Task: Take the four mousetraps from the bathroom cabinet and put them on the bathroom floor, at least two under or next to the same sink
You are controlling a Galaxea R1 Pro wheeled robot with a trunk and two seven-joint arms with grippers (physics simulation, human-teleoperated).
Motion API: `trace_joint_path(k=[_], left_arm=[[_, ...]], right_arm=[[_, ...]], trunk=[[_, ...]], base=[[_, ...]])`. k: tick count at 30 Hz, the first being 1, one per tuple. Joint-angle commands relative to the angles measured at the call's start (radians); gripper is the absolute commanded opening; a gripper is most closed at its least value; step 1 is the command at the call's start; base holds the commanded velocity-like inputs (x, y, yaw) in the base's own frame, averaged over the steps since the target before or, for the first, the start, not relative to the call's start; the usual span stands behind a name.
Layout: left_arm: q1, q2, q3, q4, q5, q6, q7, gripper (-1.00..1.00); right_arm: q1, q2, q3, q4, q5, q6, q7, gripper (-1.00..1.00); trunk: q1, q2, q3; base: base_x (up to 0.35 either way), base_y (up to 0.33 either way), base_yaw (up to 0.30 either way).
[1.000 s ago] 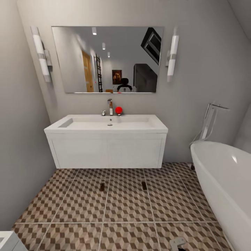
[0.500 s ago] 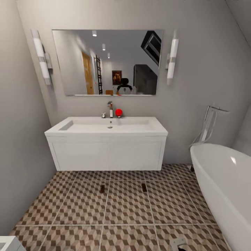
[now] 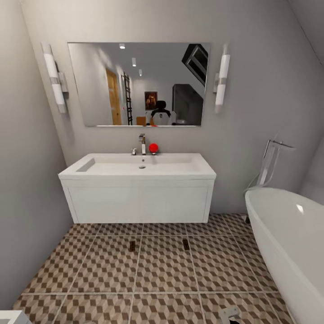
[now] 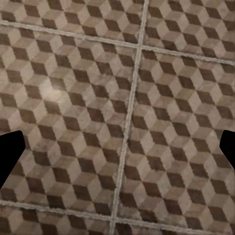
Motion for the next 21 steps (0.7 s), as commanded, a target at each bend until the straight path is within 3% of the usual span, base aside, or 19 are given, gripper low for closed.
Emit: trace_joint_path(k=[1,21], left_arm=[[-0.001,-0.001,-0.008,0.003,0.006,-0.004,0.0,1.0],[-0.001,-0.009,-0.009,0.003,0.007,-0.007,-0.003,1.0]], right_arm=[[-0.002,-0.001,-0.005,0.004,0.006,-0.007,0.002,1.0],[-0.001,-0.001,-0.005,0.004,0.004,-0.007,-0.006,1.0]], trunk=[[-0.004,0.007,0.002],[-0.081,0.147,0.065]], base=[[0.0,0.0,0.0],[0.0,0.0,0.0]])
